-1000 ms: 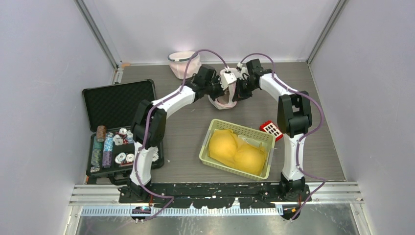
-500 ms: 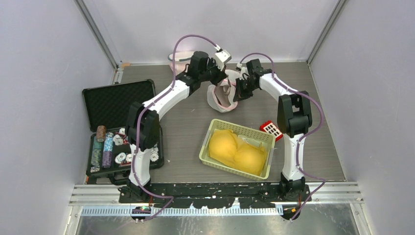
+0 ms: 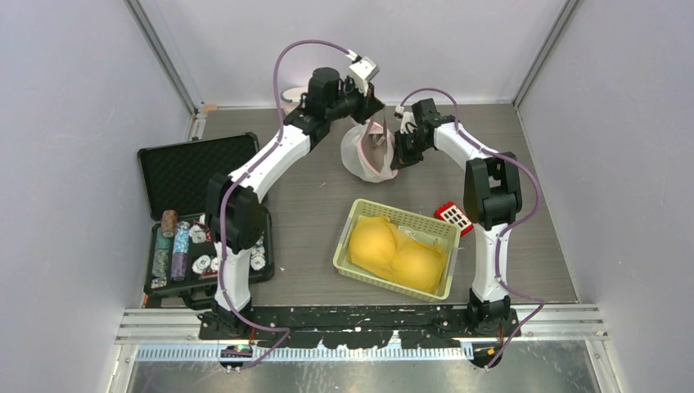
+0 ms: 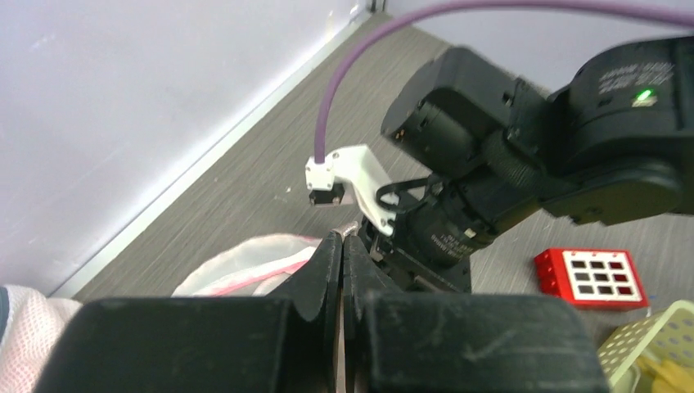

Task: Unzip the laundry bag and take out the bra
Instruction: Pick up the bra from the laundry bag.

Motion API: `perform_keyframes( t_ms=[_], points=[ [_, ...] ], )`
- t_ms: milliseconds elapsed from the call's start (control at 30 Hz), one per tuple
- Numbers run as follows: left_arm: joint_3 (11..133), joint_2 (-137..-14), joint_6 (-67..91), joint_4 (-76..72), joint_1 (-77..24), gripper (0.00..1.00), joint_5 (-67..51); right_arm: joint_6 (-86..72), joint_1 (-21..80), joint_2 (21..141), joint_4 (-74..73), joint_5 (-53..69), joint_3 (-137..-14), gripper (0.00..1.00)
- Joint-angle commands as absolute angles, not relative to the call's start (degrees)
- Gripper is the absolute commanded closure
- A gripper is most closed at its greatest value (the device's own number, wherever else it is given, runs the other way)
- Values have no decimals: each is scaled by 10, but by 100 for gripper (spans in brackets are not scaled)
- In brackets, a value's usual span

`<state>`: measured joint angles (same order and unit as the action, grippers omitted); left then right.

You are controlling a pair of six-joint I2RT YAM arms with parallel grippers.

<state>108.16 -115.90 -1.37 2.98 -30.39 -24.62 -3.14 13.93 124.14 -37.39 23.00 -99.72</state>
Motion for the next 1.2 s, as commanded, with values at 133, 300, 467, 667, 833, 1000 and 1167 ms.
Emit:
perform_keyframes(
  t_ms=[133, 300, 467, 667, 833, 1000, 1167],
  points=[
    [1151, -1113, 100, -58, -277, 100, -308, -21, 143, 1239, -371, 221, -992, 99],
    [1136, -1113, 63, -14, -276, 100, -355, -26, 142, 1234, -372, 231, -997, 99],
    [1061, -1107, -14, 39, -272, 100, -368, -26, 138, 1217, -374, 248, -998, 98],
    [1037, -1129, -158, 141, -262, 100, -386, -24, 138, 1191, -386, 295, -970, 93],
    [1009, -1126, -226, 162, -252, 100, -409, -13, 139, 1183, -400, 305, -957, 75],
    [998, -1116, -286, 192, -251, 100, -470, -7, 128, 1168, -398, 317, -977, 67],
    [1000, -1110, -308, 189, -252, 100, -497, -9, 126, 1141, -354, 337, -992, 61]
  ],
)
